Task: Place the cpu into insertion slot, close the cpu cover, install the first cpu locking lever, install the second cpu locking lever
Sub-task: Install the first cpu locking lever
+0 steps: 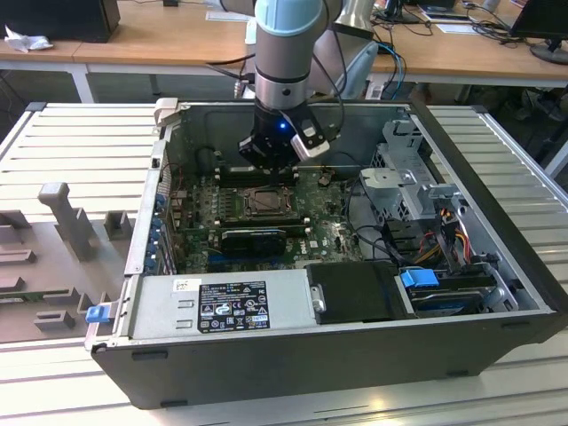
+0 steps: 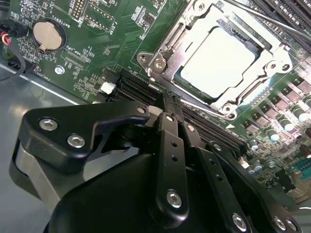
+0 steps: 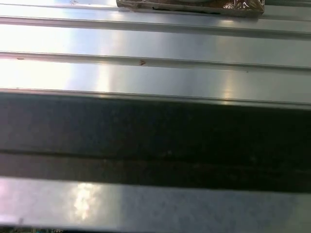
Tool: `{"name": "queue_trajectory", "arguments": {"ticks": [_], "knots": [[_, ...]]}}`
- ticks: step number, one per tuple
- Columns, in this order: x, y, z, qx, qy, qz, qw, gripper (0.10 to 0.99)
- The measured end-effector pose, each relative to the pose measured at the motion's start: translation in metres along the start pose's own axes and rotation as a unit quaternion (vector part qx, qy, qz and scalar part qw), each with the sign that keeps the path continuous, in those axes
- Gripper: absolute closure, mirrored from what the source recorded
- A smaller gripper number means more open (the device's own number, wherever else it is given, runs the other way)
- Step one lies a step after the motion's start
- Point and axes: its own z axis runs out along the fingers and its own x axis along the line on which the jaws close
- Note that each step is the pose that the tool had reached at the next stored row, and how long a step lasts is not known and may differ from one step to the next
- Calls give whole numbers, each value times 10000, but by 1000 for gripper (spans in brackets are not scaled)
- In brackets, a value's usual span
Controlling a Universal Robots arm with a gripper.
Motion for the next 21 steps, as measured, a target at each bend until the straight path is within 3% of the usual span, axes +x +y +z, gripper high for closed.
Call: {"name": "queue_trajectory", "arguments": {"ticks": [21], "knots": [[-5,-59,55,-13,-2,19,10000,980]]}}
